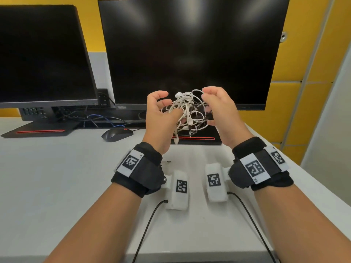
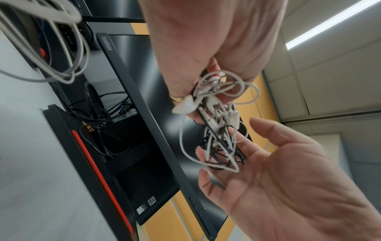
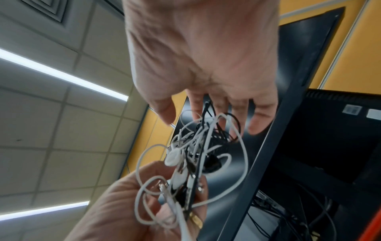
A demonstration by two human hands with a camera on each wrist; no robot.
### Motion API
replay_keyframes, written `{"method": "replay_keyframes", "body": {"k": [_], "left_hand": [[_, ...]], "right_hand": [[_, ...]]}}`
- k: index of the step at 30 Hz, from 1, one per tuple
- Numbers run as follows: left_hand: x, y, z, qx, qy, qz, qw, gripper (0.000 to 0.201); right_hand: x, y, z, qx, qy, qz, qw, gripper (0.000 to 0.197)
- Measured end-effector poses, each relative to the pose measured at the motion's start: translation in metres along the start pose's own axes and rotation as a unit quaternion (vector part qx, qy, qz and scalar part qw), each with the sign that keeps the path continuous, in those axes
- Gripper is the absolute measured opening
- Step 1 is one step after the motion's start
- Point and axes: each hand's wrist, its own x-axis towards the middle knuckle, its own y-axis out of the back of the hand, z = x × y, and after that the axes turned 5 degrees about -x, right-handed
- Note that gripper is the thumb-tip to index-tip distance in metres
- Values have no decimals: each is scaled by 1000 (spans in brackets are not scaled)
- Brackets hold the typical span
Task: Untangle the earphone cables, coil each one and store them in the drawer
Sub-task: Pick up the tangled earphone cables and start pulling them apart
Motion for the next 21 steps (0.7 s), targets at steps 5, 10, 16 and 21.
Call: {"method": "replay_keyframes", "body": {"k": [5, 10, 16, 21], "left_hand": [[2, 1, -1, 24, -16, -34, 999, 33], [11, -1, 0, 94, 72, -50, 992, 17], [2, 4, -3, 111, 47, -88, 989, 4], [12, 11, 2, 38, 22, 10, 999, 12]], "right_hand": [[-1, -4, 6, -57, 31, -10, 998, 5], [0, 0, 3, 56, -6, 17, 998, 11], [1, 2, 4, 35, 8, 34, 999, 15], [6, 8, 8, 19, -13, 55, 998, 7]]}}
